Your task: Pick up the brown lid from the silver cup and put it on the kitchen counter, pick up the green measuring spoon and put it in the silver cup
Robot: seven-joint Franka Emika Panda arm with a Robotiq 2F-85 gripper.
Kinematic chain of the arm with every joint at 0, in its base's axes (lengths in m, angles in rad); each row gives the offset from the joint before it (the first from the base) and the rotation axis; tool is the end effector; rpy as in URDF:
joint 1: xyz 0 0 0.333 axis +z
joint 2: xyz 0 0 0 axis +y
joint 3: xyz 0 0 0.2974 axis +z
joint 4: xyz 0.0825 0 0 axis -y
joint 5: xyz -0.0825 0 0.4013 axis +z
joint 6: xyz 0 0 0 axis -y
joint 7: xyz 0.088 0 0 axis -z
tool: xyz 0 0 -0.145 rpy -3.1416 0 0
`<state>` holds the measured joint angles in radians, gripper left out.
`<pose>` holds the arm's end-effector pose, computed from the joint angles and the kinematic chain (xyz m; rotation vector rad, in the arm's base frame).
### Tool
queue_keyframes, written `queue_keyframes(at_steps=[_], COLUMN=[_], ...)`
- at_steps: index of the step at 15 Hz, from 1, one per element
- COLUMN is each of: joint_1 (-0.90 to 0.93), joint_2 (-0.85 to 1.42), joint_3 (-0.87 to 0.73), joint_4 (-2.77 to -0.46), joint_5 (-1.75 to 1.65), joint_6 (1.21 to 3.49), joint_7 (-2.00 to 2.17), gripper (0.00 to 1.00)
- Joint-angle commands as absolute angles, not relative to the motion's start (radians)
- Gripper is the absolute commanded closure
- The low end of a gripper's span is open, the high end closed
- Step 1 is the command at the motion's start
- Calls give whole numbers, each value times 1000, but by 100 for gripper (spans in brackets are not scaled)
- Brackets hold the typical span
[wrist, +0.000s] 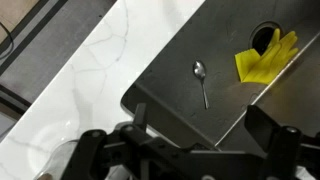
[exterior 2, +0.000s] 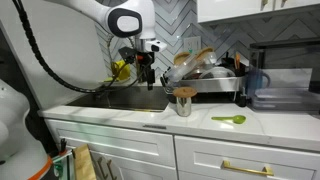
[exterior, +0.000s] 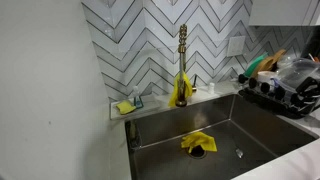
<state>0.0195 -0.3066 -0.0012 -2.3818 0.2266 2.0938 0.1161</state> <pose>0.4714 0.0270 0.3782 -2.9271 0.3077 -0.0076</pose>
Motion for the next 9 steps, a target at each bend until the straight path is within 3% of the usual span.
queue_keyframes(at_steps=[1, 9], joint_1=[16, -25], joint_2=[-306, -353], joint_3=[2, -129], joint_4=[-2380, -2338], joint_5=[227, 296], joint_6=[2091, 1950], joint_7=[115, -110], gripper=[0, 0])
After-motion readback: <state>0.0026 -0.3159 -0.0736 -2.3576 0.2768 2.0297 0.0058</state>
